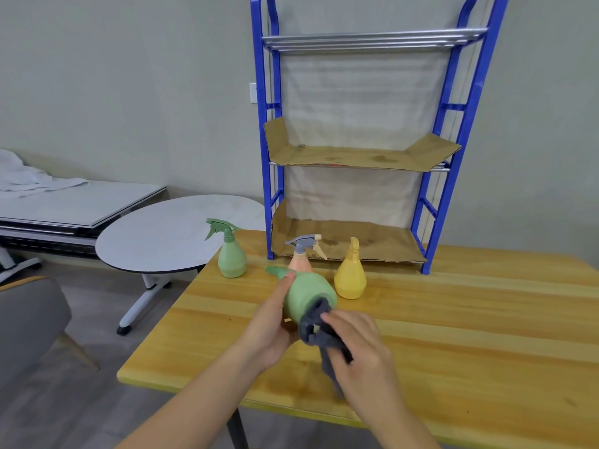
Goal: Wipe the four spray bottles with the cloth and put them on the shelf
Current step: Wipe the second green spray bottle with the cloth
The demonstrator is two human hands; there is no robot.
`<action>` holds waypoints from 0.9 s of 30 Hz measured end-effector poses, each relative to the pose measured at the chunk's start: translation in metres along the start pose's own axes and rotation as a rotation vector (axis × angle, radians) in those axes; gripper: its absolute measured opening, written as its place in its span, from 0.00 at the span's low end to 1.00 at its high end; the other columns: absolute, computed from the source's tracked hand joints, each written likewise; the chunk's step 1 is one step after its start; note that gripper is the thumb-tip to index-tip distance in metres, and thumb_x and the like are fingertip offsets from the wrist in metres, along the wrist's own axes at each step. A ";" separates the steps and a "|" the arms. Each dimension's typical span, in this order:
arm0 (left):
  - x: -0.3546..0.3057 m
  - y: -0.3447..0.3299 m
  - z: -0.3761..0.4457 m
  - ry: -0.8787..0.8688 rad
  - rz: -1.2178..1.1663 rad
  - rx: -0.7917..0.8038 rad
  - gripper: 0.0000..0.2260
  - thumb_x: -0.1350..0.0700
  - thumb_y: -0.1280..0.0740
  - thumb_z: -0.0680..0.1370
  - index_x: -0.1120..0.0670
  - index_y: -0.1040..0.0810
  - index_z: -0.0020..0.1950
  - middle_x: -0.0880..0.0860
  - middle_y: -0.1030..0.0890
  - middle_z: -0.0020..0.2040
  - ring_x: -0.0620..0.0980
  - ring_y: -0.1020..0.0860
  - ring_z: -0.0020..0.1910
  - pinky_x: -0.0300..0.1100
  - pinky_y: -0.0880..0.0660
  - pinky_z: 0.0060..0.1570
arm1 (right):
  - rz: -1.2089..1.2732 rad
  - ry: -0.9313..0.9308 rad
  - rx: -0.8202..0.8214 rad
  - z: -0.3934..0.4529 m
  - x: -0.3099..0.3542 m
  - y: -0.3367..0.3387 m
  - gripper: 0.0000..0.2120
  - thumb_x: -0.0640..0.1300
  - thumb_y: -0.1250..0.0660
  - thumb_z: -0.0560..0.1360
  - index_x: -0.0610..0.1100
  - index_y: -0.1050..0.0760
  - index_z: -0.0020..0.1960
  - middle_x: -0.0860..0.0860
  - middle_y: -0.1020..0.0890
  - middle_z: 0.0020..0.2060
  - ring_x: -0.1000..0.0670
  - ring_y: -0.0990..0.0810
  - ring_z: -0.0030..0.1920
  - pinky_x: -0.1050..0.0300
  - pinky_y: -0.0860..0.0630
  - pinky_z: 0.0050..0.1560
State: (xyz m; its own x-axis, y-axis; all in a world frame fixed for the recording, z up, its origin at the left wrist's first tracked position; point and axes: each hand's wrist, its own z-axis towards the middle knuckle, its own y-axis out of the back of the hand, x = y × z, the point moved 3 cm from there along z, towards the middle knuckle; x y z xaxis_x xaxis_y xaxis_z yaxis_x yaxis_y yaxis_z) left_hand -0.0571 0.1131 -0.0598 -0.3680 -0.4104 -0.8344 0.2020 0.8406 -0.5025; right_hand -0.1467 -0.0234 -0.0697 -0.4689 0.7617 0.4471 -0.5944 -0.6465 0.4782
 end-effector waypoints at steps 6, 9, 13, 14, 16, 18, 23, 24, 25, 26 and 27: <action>-0.005 0.002 0.004 -0.070 0.108 -0.059 0.19 0.44 0.37 0.82 0.57 0.20 0.63 0.58 0.13 0.52 0.53 0.14 0.48 0.52 0.18 0.46 | 0.061 -0.165 -0.174 0.022 -0.012 0.006 0.16 0.35 0.26 0.70 0.43 0.19 0.56 0.57 0.20 0.54 0.53 0.22 0.56 0.69 0.31 0.58; -0.005 0.003 0.005 -0.028 0.060 -0.056 0.23 0.42 0.36 0.81 0.60 0.20 0.64 0.59 0.14 0.52 0.53 0.15 0.47 0.46 0.18 0.41 | 0.056 0.014 -0.045 0.017 0.010 -0.009 0.19 0.31 0.27 0.68 0.43 0.20 0.57 0.54 0.19 0.55 0.51 0.23 0.56 0.62 0.28 0.58; -0.017 0.012 0.005 -0.097 0.044 -0.061 0.18 0.44 0.35 0.81 0.57 0.20 0.61 0.57 0.13 0.52 0.54 0.14 0.47 0.49 0.17 0.43 | 0.047 -0.105 0.015 0.006 -0.015 -0.013 0.20 0.30 0.27 0.67 0.45 0.19 0.56 0.59 0.21 0.53 0.56 0.24 0.56 0.71 0.33 0.58; -0.017 0.016 0.005 -0.116 0.084 -0.062 0.16 0.45 0.36 0.82 0.55 0.20 0.61 0.55 0.13 0.51 0.53 0.14 0.47 0.50 0.17 0.45 | 0.047 -0.184 -0.028 0.009 -0.022 -0.010 0.19 0.31 0.26 0.68 0.46 0.19 0.56 0.60 0.21 0.53 0.56 0.23 0.56 0.73 0.34 0.58; -0.015 0.020 0.005 -0.143 0.175 -0.057 0.16 0.45 0.37 0.82 0.54 0.21 0.62 0.54 0.13 0.52 0.54 0.14 0.51 0.52 0.18 0.49 | 0.049 -0.258 -0.110 0.020 -0.026 -0.005 0.18 0.32 0.26 0.69 0.46 0.19 0.56 0.57 0.19 0.52 0.53 0.22 0.56 0.71 0.32 0.57; -0.011 0.024 0.005 -0.171 0.232 -0.064 0.17 0.47 0.36 0.83 0.55 0.23 0.66 0.54 0.14 0.56 0.54 0.16 0.56 0.53 0.18 0.54 | 0.050 -0.201 -0.119 0.028 -0.013 -0.009 0.18 0.31 0.26 0.68 0.44 0.19 0.56 0.55 0.18 0.52 0.53 0.23 0.55 0.70 0.31 0.57; -0.008 0.046 0.017 -0.249 0.338 -0.116 0.19 0.52 0.30 0.80 0.52 0.28 0.70 0.54 0.15 0.59 0.52 0.15 0.54 0.48 0.18 0.50 | 0.075 -0.154 0.077 0.020 -0.009 -0.035 0.17 0.34 0.26 0.70 0.46 0.19 0.57 0.59 0.20 0.54 0.55 0.24 0.56 0.73 0.34 0.58; -0.009 0.052 0.020 -0.286 0.406 -0.142 0.21 0.52 0.29 0.79 0.51 0.29 0.70 0.53 0.16 0.59 0.49 0.15 0.54 0.46 0.18 0.49 | 0.079 -0.190 0.100 0.019 -0.015 -0.038 0.16 0.35 0.26 0.71 0.47 0.19 0.56 0.60 0.20 0.53 0.55 0.23 0.56 0.73 0.34 0.56; -0.012 0.059 0.024 -0.321 0.481 -0.167 0.23 0.52 0.27 0.78 0.48 0.30 0.70 0.51 0.18 0.59 0.47 0.16 0.53 0.43 0.18 0.48 | 0.077 -0.217 0.112 0.018 -0.021 -0.040 0.14 0.37 0.27 0.72 0.48 0.19 0.56 0.60 0.20 0.52 0.55 0.24 0.55 0.72 0.33 0.55; -0.014 0.066 0.028 -0.339 0.545 -0.187 0.24 0.52 0.26 0.77 0.46 0.30 0.70 0.49 0.18 0.59 0.45 0.16 0.53 0.41 0.18 0.47 | 0.075 -0.235 0.114 0.017 -0.025 -0.042 0.13 0.38 0.27 0.73 0.49 0.20 0.55 0.60 0.20 0.52 0.55 0.24 0.55 0.72 0.33 0.54; -0.015 0.077 0.036 -0.343 0.584 -0.203 0.23 0.52 0.26 0.77 0.45 0.30 0.69 0.49 0.19 0.59 0.45 0.16 0.53 0.41 0.18 0.47 | 0.072 -0.246 0.111 0.017 -0.028 -0.042 0.13 0.38 0.28 0.73 0.49 0.20 0.56 0.60 0.20 0.52 0.56 0.25 0.55 0.72 0.33 0.54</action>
State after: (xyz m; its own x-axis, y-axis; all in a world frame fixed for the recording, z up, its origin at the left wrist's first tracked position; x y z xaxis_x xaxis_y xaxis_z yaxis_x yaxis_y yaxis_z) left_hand -0.0034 0.1710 -0.0938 0.0622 0.0677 -0.9958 0.0941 0.9929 0.0734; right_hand -0.0974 -0.0179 -0.0895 -0.3268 0.6897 0.6461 -0.4835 -0.7094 0.5128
